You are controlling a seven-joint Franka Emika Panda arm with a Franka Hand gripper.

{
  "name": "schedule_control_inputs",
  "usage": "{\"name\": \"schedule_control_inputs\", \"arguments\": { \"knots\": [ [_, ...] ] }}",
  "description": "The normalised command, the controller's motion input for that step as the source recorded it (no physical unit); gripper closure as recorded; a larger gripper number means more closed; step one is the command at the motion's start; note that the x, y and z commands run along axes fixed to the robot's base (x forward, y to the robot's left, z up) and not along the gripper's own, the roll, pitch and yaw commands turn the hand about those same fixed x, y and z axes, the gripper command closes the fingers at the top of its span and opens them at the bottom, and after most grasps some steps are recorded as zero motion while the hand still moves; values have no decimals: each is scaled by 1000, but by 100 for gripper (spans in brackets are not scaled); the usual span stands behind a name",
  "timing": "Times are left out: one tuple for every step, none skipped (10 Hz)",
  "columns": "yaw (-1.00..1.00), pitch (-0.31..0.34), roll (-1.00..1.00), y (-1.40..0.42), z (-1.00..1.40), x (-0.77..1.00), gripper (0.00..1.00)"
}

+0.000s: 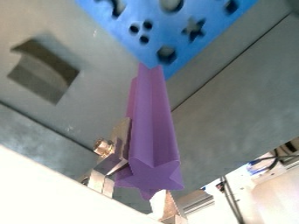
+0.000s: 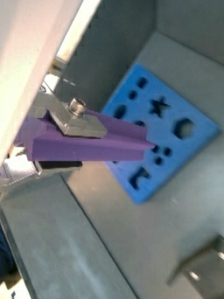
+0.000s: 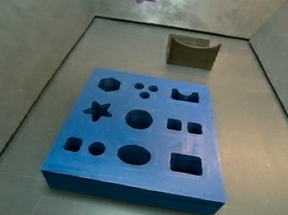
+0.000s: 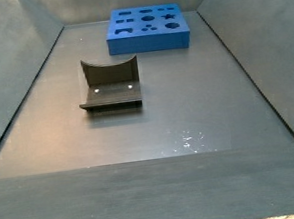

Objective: Pick up the star object. Move up. Move to above the board. Insert the star object.
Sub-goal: Move to above the board, then insert the star object.

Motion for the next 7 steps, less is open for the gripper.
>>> {"name": "schedule_control_inputs", "arguments": {
  "knots": [
    [10, 172, 74, -485, 65, 250, 100],
    [10, 173, 77, -259, 44, 179, 100],
    [10, 159, 84, -172, 37, 138, 100],
    [-417, -104, 0, -174, -1000, -417, 100],
    [-797, -53, 0, -223, -1000, -171, 100],
    [-860, -91, 0, -214, -926, -100, 100],
    [-834, -79, -3, -240, -789, -74, 100]
  ]
}}
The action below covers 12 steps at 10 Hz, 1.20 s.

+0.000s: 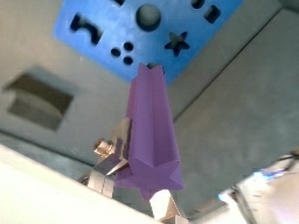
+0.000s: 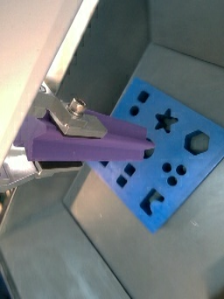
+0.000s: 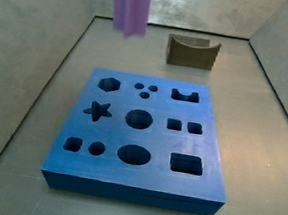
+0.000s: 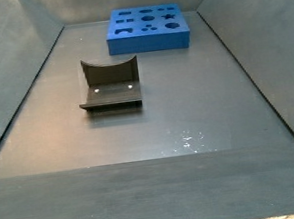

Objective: Pick up the star object. Move up. Move to above the board. Insert the star object.
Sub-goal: Insert the star object.

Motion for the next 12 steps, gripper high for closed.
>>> {"name": "schedule_control_inputs", "arguments": {
  "knots": [
    [-800, -90, -43, -271, -634, -63, 100],
    [-797, -96, -63, -277, -491, -20, 100],
    [-300, -6, -141, -134, -223, 97, 100],
    [-117, 0, -126, -71, -146, 20, 100],
    [0, 0, -59, 0, -71, 0, 100],
    [0, -67, -7, 0, 0, -71, 100],
    [0, -6, 0, 0, 0, 0, 100],
    [0, -7, -59, 23, -20, 0, 100],
    [0, 0, -127, 97, -46, 0, 100],
    [0, 0, -109, 60, -69, 0, 100],
    [0, 0, -74, 26, -54, 0, 100],
    [0, 0, -13, 0, 0, 0, 100]
  ]
}}
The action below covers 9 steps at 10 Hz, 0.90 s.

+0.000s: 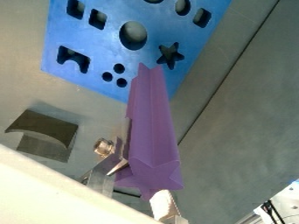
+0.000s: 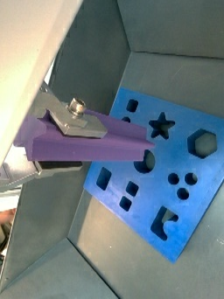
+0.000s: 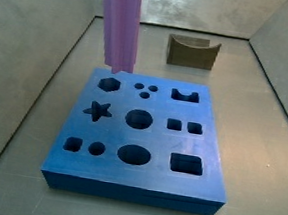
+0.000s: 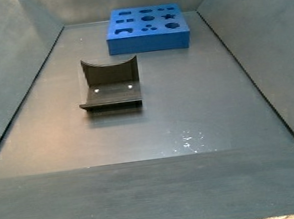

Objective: Pick up the star object. Move up. Move to above the board. Insert the star object.
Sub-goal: Insert the star object.

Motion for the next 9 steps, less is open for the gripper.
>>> {"name": "schedule_control_inputs", "arguments": {
  "knots": [
    [0, 0, -30, 0, 0, 0, 100],
    [-6, 7, 0, -9, 0, 37, 100],
    [-26, 17, -34, 0, 0, 17, 100],
    [-51, 9, -33, 29, 0, 0, 100],
    [0, 0, -4, 0, 0, 0, 100],
    [-31, 0, 4, 17, 0, 0, 100],
    [-120, 0, 9, 111, -3, -3, 100],
    [0, 0, -27, 37, 0, 0, 100],
    [0, -1, 0, 0, -109, -49, 100]
  ]
}}
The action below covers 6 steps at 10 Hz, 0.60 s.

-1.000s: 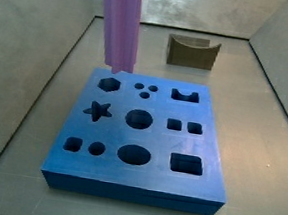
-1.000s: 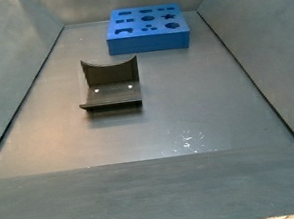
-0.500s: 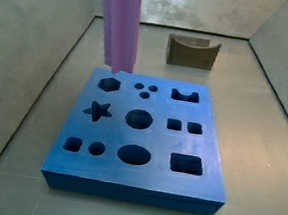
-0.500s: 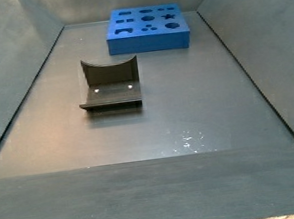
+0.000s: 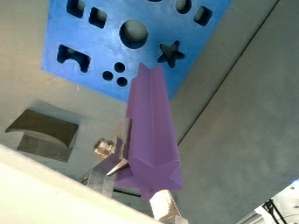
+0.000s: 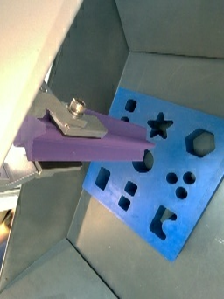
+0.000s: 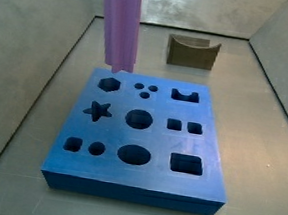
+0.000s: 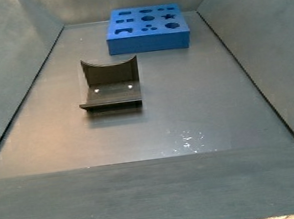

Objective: Pick up the star object. Move up. Move to above the board. Insert the star object.
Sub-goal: Insert the star object.

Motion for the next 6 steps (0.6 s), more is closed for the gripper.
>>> {"name": "schedule_control_inputs", "arguments": {
  "knots": [
    [-263, -76, -116, -177, -886, -363, 100],
    [-471, -100, 0, -703, -1000, -240, 100],
    [-569, -69, -14, -494, -997, -226, 100],
    [-17, -50, 6, -60, 0, 0, 100],
    [0, 0, 0, 20, 0, 34, 100],
    [257, 0, 67, 54, -466, 146, 100]
  ]
}}
